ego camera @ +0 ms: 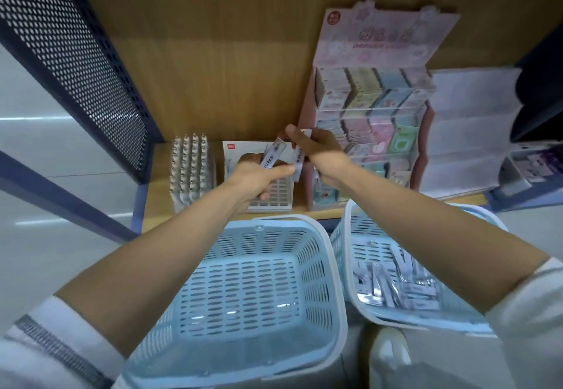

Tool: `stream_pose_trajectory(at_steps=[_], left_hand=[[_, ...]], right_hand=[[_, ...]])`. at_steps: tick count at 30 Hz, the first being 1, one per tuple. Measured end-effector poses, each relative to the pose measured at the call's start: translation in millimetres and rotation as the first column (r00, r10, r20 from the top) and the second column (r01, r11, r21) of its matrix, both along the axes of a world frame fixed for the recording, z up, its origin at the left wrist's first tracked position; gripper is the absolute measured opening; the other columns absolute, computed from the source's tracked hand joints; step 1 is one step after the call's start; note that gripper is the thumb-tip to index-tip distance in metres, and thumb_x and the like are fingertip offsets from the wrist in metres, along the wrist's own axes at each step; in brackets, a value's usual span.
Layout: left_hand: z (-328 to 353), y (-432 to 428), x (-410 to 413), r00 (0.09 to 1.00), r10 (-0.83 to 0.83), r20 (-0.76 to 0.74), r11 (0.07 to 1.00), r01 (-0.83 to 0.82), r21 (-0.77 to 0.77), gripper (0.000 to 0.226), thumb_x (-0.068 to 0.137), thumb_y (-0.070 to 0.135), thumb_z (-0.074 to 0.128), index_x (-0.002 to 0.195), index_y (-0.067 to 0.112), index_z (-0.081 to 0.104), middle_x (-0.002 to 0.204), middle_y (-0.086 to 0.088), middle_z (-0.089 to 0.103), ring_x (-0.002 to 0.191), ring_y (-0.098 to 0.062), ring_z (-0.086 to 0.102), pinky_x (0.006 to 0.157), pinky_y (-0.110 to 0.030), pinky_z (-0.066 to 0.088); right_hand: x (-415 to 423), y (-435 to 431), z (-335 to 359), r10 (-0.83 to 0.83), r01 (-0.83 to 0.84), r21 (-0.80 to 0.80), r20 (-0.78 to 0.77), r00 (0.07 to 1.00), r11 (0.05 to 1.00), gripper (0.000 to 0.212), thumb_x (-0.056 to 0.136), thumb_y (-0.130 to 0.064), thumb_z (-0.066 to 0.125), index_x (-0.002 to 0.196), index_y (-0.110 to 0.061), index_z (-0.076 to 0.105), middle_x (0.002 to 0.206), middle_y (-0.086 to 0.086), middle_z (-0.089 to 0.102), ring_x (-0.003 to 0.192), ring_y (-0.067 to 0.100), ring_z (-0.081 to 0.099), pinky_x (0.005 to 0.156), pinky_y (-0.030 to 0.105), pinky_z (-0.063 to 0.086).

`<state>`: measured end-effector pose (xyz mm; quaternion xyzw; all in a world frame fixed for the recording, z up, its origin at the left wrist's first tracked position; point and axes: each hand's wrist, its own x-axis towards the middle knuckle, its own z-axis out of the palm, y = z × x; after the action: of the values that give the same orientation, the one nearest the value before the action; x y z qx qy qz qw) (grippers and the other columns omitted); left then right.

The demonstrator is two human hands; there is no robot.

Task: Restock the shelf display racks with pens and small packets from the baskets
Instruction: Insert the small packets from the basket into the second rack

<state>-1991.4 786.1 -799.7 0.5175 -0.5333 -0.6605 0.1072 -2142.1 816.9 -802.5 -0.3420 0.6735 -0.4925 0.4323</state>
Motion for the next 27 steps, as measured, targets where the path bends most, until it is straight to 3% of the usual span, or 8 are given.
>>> stream_pose_trajectory(at_steps=[2, 5, 8, 12, 16, 19, 22, 27], left_hand=[[-2.4, -5.7, 8.1, 0.996, 0.048, 0.073, 0.998, -0.045, -0.044, 0.039, 0.073, 0.039, 0.082, 0.077, 0.010, 0.057, 0.054, -0.001, 0.043, 0.046, -0.012, 0.034, 0.040, -0.020, 0.033], [-2.6, -10.8, 21.0, 0.979, 0.054, 0.196, 0.995, -0.037, -0.089, 0.043, 0.072, 0.047, 0.080, 0.075, 0.011, 0.057, 0.058, -0.002, 0.045, 0.050, -0.013, 0.038, 0.050, -0.024, 0.035], [-5.2, -17.4, 34.1, 0.973, 0.088, 0.212, 0.983, -0.050, -0.177, 0.037, 0.079, 0.045, 0.075, 0.082, 0.011, 0.061, 0.061, -0.003, 0.050, 0.052, -0.016, 0.043, 0.057, -0.028, 0.036], [-12.4, -27.3, 52.7, 0.963, 0.250, 0.103, 0.903, -0.193, -0.384, 0.012, 0.092, 0.030, 0.064, 0.098, 0.020, 0.063, 0.086, -0.006, 0.064, 0.072, -0.021, 0.056, 0.071, -0.031, 0.046], [-27.5, -45.5, 58.5, 0.955, 0.257, 0.148, 0.857, -0.154, -0.493, 0.012, 0.093, 0.036, 0.061, 0.094, 0.024, 0.058, 0.094, -0.008, 0.067, 0.078, -0.027, 0.061, 0.080, -0.040, 0.052], [-40.2, -66.2, 55.3, 0.960, 0.202, 0.192, 0.868, -0.085, -0.489, 0.011, 0.094, 0.035, 0.058, 0.095, 0.024, 0.059, 0.079, -0.001, 0.062, 0.072, -0.027, 0.058, 0.075, -0.043, 0.055], [-48.4, -84.2, 51.1, 0.969, 0.176, 0.173, 0.855, -0.063, -0.515, 0.013, 0.095, 0.031, 0.055, 0.097, 0.019, 0.060, 0.080, -0.006, 0.061, 0.070, -0.024, 0.055, 0.072, -0.043, 0.052], [-62.3, -94.4, 48.1, 0.985, 0.034, 0.171, 0.876, 0.053, -0.480, 0.013, 0.098, 0.025, 0.054, 0.106, 0.016, 0.057, 0.068, -0.005, 0.054, 0.056, -0.019, 0.051, 0.051, -0.029, 0.043]], right_hand=[[-4.2, -3.2, -0.4, 0.061, -0.060, -0.021, 0.009, 0.998, 0.998, 0.020, 0.088, -0.034, 0.066, 0.081, -0.016, 0.071, 0.067, 0.004, 0.057, 0.060, 0.012, 0.051, 0.053, 0.024, 0.040], [-10.5, -12.3, -5.1, 0.177, -0.177, -0.003, -0.043, 0.983, 0.984, 0.021, 0.087, -0.026, 0.069, 0.069, -0.017, 0.061, 0.058, 0.000, 0.044, 0.052, 0.008, 0.038, 0.047, 0.021, 0.030], [-10.3, -22.6, -7.6, 0.242, -0.241, 0.022, -0.120, 0.963, 0.970, 0.017, 0.087, -0.028, 0.068, 0.075, -0.016, 0.065, 0.061, -0.001, 0.054, 0.050, 0.008, 0.044, 0.046, 0.019, 0.033], [-6.6, -31.7, -27.4, 0.153, -0.150, 0.030, -0.211, 0.965, 0.988, 0.025, 0.090, -0.022, 0.065, 0.106, -0.003, 0.065, 0.073, 0.004, 0.063, 0.045, 0.008, 0.051, 0.043, 0.015, 0.037], [2.1, -38.1, -60.8, 0.103, -0.082, 0.086, -0.280, 0.954, 0.993, 0.026, 0.088, -0.034, 0.066, 0.104, -0.014, 0.067, 0.082, -0.007, 0.067, 0.074, 0.012, 0.068, 0.060, 0.026, 0.048], [0.8, -52.2, -74.3, 0.062, -0.052, 0.037, -0.338, 0.939, 0.998, 0.028, 0.086, -0.040, 0.065, 0.100, -0.016, 0.070, 0.098, -0.001, 0.070, 0.087, 0.015, 0.068, 0.082, 0.034, 0.053], [-8.0, -63.5, -82.6, 0.110, -0.120, 0.004, -0.427, 0.897, 0.993, 0.024, 0.086, -0.046, 0.060, 0.086, -0.023, 0.068, 0.095, 0.003, 0.067, 0.089, 0.017, 0.064, 0.081, 0.035, 0.052], [-11.1, -71.2, -86.9, 0.146, -0.157, 0.003, -0.381, 0.913, 0.988, 0.011, 0.093, -0.029, 0.059, 0.099, -0.021, 0.064, 0.091, -0.006, 0.065, 0.086, 0.009, 0.059, 0.076, 0.017, 0.044]])
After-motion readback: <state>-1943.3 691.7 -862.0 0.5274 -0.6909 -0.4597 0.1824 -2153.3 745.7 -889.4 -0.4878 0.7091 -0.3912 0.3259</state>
